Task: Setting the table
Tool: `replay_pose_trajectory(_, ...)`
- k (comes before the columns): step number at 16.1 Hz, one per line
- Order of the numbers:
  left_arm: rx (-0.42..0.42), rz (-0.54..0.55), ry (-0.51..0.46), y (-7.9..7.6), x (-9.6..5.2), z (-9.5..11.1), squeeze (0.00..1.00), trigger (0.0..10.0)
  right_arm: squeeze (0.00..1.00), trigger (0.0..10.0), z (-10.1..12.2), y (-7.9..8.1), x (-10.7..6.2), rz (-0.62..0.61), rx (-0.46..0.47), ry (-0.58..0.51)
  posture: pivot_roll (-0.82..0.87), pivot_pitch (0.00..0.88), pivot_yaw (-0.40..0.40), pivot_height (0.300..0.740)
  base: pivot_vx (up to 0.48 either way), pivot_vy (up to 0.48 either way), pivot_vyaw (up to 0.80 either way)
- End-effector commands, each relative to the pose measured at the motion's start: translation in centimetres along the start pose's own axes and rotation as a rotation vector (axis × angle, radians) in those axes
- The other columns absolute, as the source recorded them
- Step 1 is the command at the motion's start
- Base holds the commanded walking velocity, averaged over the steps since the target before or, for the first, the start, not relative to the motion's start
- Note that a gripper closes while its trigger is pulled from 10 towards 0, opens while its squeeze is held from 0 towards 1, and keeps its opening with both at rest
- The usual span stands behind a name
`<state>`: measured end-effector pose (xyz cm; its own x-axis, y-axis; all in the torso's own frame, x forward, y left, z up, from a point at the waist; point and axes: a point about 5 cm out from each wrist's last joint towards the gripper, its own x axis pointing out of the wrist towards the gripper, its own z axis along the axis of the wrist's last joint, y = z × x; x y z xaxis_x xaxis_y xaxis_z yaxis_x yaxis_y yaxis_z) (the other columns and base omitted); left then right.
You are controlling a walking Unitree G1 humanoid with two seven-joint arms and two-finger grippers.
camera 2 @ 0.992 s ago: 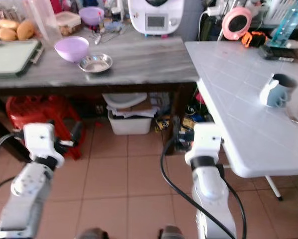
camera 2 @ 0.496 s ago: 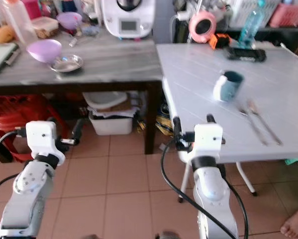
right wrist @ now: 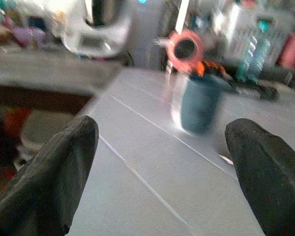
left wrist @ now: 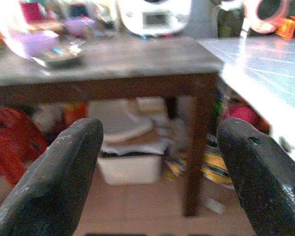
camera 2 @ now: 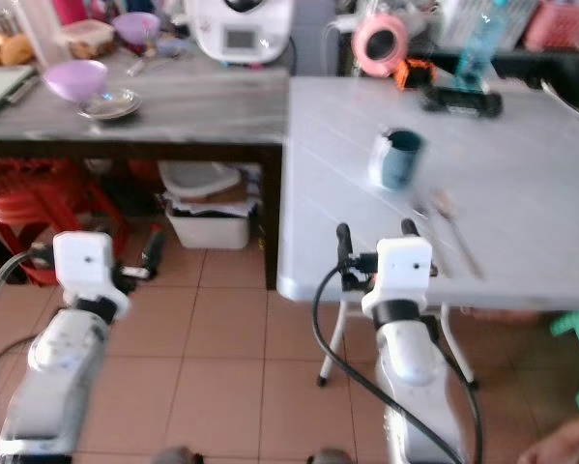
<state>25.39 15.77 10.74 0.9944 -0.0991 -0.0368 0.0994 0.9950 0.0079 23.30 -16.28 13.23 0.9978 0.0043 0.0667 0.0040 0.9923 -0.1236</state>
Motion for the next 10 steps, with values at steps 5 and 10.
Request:
replay_pose_trajectory(5,0.02,0.085,-0.022,0.8,0.3,0.2,0.0,10.0,0.0,10.0,0.7,0.2,1.0,0.028,0.026,-0.039,0.0,0.0,-0.029,0.74,0.0,0.0,0.0)
replay_pose_trajectory(10,0.041,0.102,-0.036,1.0,0.5,0.3,0.0,10.0,0.0,10.0,1.1,0.9,2.2,0.066,0.009,-0.063,0.02,0.0,-0.041,0.74,0.0,0.0,0.0)
